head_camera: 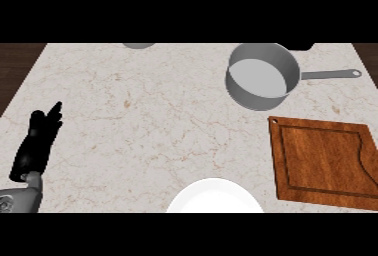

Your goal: Pick the squash from the cutting board and place it in the pot

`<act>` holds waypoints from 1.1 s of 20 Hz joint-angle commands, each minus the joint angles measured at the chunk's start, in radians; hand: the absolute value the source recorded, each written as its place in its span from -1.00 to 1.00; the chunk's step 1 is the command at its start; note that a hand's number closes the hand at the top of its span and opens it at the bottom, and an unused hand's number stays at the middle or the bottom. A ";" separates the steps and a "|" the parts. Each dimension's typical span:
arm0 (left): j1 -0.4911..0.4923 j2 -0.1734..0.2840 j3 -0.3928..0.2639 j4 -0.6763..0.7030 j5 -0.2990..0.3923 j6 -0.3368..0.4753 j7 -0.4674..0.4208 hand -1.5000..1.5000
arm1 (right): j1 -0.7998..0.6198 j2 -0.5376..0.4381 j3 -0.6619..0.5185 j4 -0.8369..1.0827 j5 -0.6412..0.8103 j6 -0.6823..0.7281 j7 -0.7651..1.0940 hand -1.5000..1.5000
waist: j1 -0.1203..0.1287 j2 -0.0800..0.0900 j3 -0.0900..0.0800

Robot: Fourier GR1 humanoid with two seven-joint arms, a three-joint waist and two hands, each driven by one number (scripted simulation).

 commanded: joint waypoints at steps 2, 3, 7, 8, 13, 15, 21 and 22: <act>0.025 -0.016 -0.008 -0.001 -0.031 0.030 -0.019 0.00 | -0.122 -0.058 -0.092 0.153 -0.118 0.029 -0.236 1.00 | 0.003 -0.002 -0.003; -0.056 -0.002 0.010 0.015 -0.001 0.004 0.046 0.00 | -0.166 -0.105 -0.104 0.208 -0.130 0.069 -0.251 1.00 | -0.002 0.001 -0.003; -0.065 0.035 0.038 0.027 0.012 -0.037 0.042 0.00 | -0.317 -0.145 -0.039 0.294 -0.093 0.095 -0.258 1.00 | -0.001 -0.003 -0.006; -0.050 -0.028 -0.024 0.004 -0.045 0.023 0.033 0.00 | -0.381 -0.167 -0.028 0.325 -0.095 0.136 -0.226 1.00 | 0.009 0.000 -0.006; -0.001 0.003 0.030 0.004 -0.005 -0.027 0.004 0.00 | -0.458 -0.083 0.086 0.236 -0.060 0.192 -0.094 1.00 | -0.014 -0.010 -0.008; -0.023 -0.005 0.023 -0.013 -0.029 -0.001 0.037 0.00 | -0.531 -0.056 0.113 0.254 -0.049 0.205 -0.026 1.00 | -0.010 -0.009 -0.007; 0.037 -0.016 0.036 -0.002 -0.020 -0.018 -0.019 0.00 | -0.622 0.056 0.206 0.221 0.006 0.209 0.142 1.00 | -0.015 -0.010 -0.008; -0.051 -0.032 0.025 0.026 -0.039 0.007 0.026 0.00 | -0.632 0.090 0.226 0.259 0.024 0.188 0.123 1.00 | -0.015 -0.007 -0.008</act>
